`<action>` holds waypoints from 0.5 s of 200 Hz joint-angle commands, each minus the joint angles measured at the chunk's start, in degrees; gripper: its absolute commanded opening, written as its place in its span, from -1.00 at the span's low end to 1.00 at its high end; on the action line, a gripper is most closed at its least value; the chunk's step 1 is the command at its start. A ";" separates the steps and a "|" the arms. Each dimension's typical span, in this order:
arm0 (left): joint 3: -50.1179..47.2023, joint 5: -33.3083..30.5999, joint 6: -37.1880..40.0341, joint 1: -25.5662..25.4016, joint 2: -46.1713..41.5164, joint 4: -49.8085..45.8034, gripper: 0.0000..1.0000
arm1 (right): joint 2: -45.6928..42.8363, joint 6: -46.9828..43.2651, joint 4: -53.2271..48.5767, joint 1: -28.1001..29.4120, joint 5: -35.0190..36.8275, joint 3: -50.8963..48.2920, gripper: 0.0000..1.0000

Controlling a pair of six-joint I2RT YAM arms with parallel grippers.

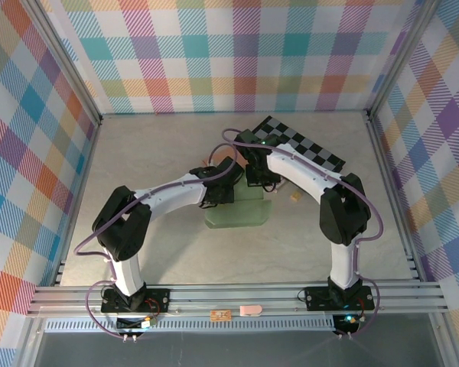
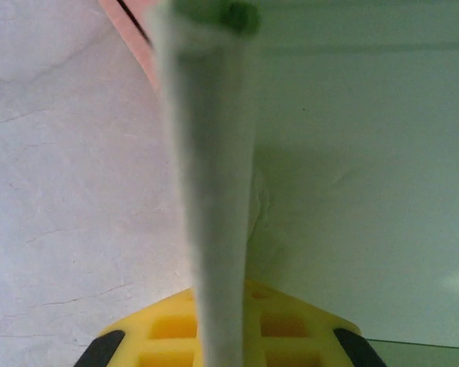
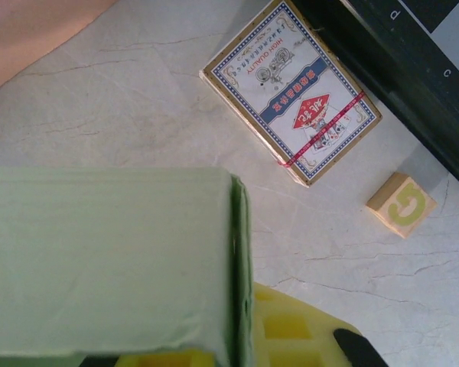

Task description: Fold the paper box

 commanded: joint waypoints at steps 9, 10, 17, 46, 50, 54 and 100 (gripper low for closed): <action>-1.69 -8.03 -2.04 -0.42 -2.89 -4.85 -1.00 | -1.05 3.01 -2.59 -0.21 1.16 -0.07 -1.00; -1.67 -8.09 -2.09 -0.43 -2.93 -4.83 -0.99 | -1.07 3.05 -2.59 -0.25 1.14 -0.08 -1.00; -1.88 -8.27 -2.19 -0.43 -3.21 -4.85 -0.86 | -1.18 3.22 -2.52 -0.22 0.89 -0.23 -1.00; -2.27 -7.29 -2.14 -0.41 -3.17 -3.89 -0.80 | -1.53 3.57 -2.15 -0.22 0.40 -0.71 -1.00; -2.18 -7.19 -2.18 -0.37 -3.02 -4.00 -0.82 | -1.53 3.53 -2.20 -0.23 0.33 -0.71 -1.00; -2.17 -6.98 -2.17 -0.43 -2.85 -4.02 -0.84 | -1.51 3.52 -2.16 -0.25 0.23 -0.71 -1.00; -1.93 -8.03 -1.80 -0.57 -3.53 -4.11 -1.00 | -1.91 3.68 -2.19 -0.18 -0.03 -0.97 -1.00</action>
